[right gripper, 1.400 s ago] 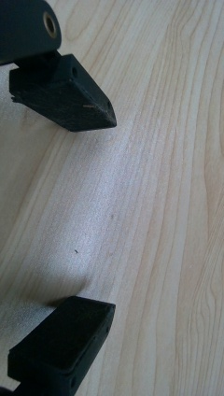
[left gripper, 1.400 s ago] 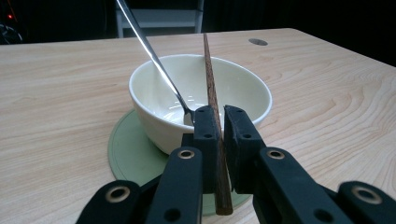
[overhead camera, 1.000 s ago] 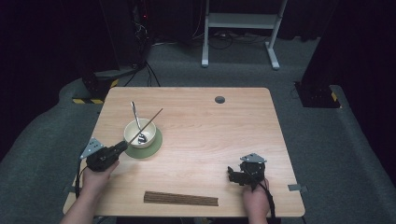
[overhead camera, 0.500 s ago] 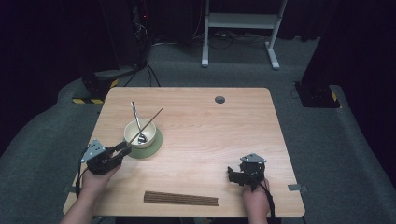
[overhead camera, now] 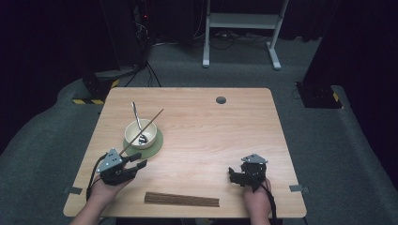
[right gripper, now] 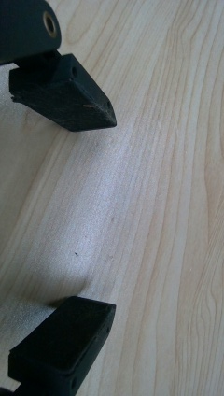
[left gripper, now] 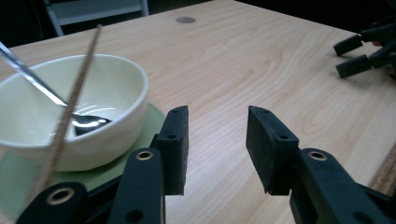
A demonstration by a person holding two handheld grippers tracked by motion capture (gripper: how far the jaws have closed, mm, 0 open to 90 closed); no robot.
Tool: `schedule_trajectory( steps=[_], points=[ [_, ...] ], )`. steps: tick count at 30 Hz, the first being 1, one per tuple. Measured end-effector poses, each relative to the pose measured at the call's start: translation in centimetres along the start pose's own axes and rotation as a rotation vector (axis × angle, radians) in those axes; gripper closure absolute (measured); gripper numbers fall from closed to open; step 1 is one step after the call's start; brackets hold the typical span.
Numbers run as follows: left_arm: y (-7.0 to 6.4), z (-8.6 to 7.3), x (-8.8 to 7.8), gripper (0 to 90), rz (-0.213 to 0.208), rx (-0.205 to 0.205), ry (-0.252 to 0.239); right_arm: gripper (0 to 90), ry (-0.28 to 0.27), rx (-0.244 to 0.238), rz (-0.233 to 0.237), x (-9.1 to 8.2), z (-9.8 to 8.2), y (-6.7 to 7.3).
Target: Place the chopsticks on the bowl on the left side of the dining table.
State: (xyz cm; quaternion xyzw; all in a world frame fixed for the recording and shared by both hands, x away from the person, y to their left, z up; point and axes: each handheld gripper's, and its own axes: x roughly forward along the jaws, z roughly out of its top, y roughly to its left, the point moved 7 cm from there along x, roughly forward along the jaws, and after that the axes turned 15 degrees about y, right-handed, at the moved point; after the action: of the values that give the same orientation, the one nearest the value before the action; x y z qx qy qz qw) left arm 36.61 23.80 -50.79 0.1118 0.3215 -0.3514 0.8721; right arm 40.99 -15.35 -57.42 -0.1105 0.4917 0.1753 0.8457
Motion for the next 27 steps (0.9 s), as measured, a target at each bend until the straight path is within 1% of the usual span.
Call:
schedule_trajectory(
  steps=[1,3,4,5,7,8,9,10,11,12,13,14,16,17,19,20,21,22,23,24,25,27],
  points=[
    [-0.7,-0.2,0.5,57.3,-0.018,0.019,0.02,9.7,0.001,0.0,0.0,0.0,0.0,0.0],
    [-1.5,-0.4,1.2,54.8,-0.044,0.051,0.05,9.7,0.001,0.0,-0.001,0.0,0.0,0.0],
    [-1.5,-0.4,1.2,53.1,-0.044,0.051,0.05,9.7,0.001,0.0,-0.001,0.0,0.0,0.0],
    [-2.0,-0.6,1.6,53.1,-0.062,0.066,0.069,9.7,0.0,0.0,0.0,0.0,0.0,0.0],
    [-2.6,-1.1,2.2,51.8,-0.068,0.111,0.11,9.7,0.0,0.0,-0.001,0.0,0.0,0.0],
    [-3.0,-1.4,2.8,50.7,-0.085,0.129,0.141,9.7,0.0,0.0,-0.001,0.0,0.0,0.0],
    [-3.0,-1.4,2.8,50.3,-0.085,0.129,0.141,9.7,0.0,0.0,-0.001,0.0,0.0,0.0],
    [-3.3,-1.6,3.0,49.8,-0.11,0.131,0.156,9.6,0.001,0.001,-0.001,0.0,0.0,0.0],
    [-3.3,-1.6,3.0,49.7,-0.11,0.131,0.156,9.6,0.001,0.001,-0.001,0.0,0.0,0.0],
    [-3.6,-1.8,3.3,49.8,-0.136,0.138,0.172,9.6,0.0,0.001,-0.001,0.0,0.0,0.0],
    [-3.6,-1.8,3.3,49.8,-0.136,0.138,0.172,9.6,0.0,0.001,-0.001,0.0,0.0,0.0],
    [-4.1,-2.0,3.6,50.0,-0.166,0.151,0.194,9.6,0.0,-0.002,0.0,0.0,0.0,0.0],
    [-4.7,-2.2,3.9,50.0,-0.194,0.169,0.213,9.6,0.001,-0.001,-0.001,0.0,0.0,0.0],
    [-4.7,-2.2,3.9,50.0,-0.194,0.169,0.213,9.7,0.001,-0.001,-0.001,0.0,0.0,0.0],
    [-5.2,-2.3,4.2,49.8,-0.212,0.181,0.227,9.6,0.001,-0.001,-0.001,0.0,0.0,0.0],
    [-5.5,-2.4,4.5,49.7,-0.226,0.202,0.243,9.6,0.001,-0.001,0.0,0.0,0.0,0.0],
    [-5.7,-2.5,4.6,49.7,-0.234,0.207,0.254,9.7,0.001,-0.001,-0.001,0.0,0.0,0.0],
    [-5.7,-2.5,4.6,49.6,-0.234,0.207,0.254,9.7,0.001,-0.001,-0.001,0.0,0.0,0.0],
    [-5.9,-2.8,4.8,49.4,-0.263,0.205,0.281,9.7,0.0,-0.001,-0.001,0.0,0.0,0.0],
    [-5.9,-2.8,4.8,49.1,-0.263,0.205,0.281,9.7,0.0,-0.001,-0.001,0.0,0.0,0.0],
    [-6.0,-3.0,4.9,49.0,-0.274,0.204,0.291,9.6,0.0,-0.001,-0.001,0.0,0.0,0.0],
    [-6.4,-3.2,5.0,49.0,-0.287,0.222,0.306,9.7,0.001,-0.001,-0.001,0.0,0.0,0.0]
  ],
)
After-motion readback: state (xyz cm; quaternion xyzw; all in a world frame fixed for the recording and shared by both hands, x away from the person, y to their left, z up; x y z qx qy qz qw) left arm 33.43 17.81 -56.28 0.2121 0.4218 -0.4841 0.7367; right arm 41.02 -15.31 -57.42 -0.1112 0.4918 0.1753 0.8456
